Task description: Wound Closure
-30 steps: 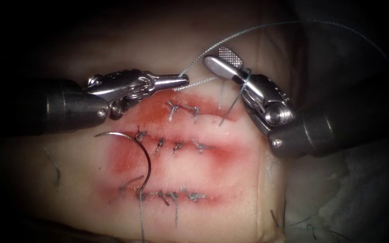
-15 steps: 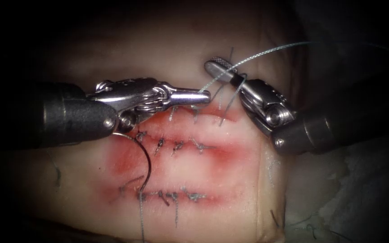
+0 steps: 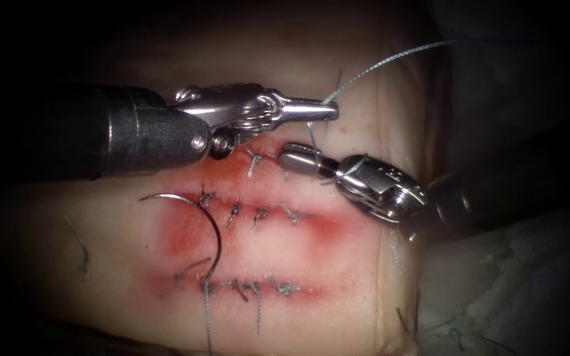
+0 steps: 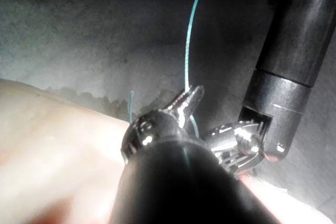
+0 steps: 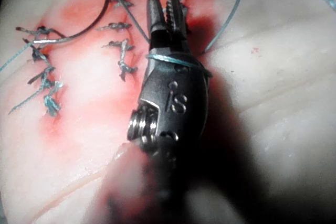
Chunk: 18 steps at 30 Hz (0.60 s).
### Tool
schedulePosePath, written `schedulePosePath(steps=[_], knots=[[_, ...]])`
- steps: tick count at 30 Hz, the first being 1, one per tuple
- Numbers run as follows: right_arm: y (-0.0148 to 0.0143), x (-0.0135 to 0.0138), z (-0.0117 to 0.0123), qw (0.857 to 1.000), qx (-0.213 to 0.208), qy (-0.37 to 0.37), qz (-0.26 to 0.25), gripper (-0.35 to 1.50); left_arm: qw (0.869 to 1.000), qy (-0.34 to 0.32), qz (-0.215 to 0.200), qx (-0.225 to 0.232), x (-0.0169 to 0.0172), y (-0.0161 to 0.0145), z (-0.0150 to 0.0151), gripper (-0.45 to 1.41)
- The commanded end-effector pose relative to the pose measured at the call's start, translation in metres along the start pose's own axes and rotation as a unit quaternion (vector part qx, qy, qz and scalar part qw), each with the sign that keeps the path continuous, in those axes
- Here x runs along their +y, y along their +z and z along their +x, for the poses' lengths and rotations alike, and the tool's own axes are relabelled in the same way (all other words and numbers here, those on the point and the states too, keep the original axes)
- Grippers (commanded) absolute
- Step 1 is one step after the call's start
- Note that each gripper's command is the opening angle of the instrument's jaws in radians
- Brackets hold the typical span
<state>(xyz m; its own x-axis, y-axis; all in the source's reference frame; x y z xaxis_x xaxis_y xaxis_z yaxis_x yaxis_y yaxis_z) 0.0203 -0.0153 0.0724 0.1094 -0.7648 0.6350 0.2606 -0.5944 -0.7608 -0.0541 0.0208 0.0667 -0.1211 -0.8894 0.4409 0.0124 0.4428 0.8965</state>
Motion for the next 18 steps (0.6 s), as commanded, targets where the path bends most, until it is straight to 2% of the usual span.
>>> schedulePosePath(steps=[1, 5, 6, 7, 10, 18], knots=[[0.0010, 0.0005, 0.0006, 1.000, -0.010, -0.002, -0.025, 0.09, 1.000, 0.005, -0.006, -0.004, 0.0017, 0.0005, -0.0003, -0.45], [0.0011, 0.0008, 0.0004, 0.999, -0.018, -0.002, -0.048, 0.09, 0.999, 0.026, -0.020, -0.001, 0.0036, 0.0001, 0.0006, -0.45], [0.0010, 0.0009, 0.0003, 0.998, -0.020, -0.001, -0.054, 0.07, 0.999, 0.037, -0.031, 0.001, 0.0044, -0.0002, 0.0011, -0.45], [0.0010, 0.0014, -0.0001, 0.996, -0.031, 0.000, -0.081, 0.07, 0.996, 0.076, -0.055, 0.012, 0.0060, -0.0008, 0.0027, -0.45], [0.0011, 0.0018, -0.0001, 0.994, -0.043, 0.009, -0.104, 0.05, 0.993, 0.089, -0.067, 0.024, 0.0070, -0.0011, 0.0040, -0.45], [0.0016, 0.0022, 0.0002, 0.993, -0.044, 0.010, -0.105, 0.05, 0.993, 0.089, -0.074, 0.024, 0.0076, -0.0005, 0.0052, -0.45]])
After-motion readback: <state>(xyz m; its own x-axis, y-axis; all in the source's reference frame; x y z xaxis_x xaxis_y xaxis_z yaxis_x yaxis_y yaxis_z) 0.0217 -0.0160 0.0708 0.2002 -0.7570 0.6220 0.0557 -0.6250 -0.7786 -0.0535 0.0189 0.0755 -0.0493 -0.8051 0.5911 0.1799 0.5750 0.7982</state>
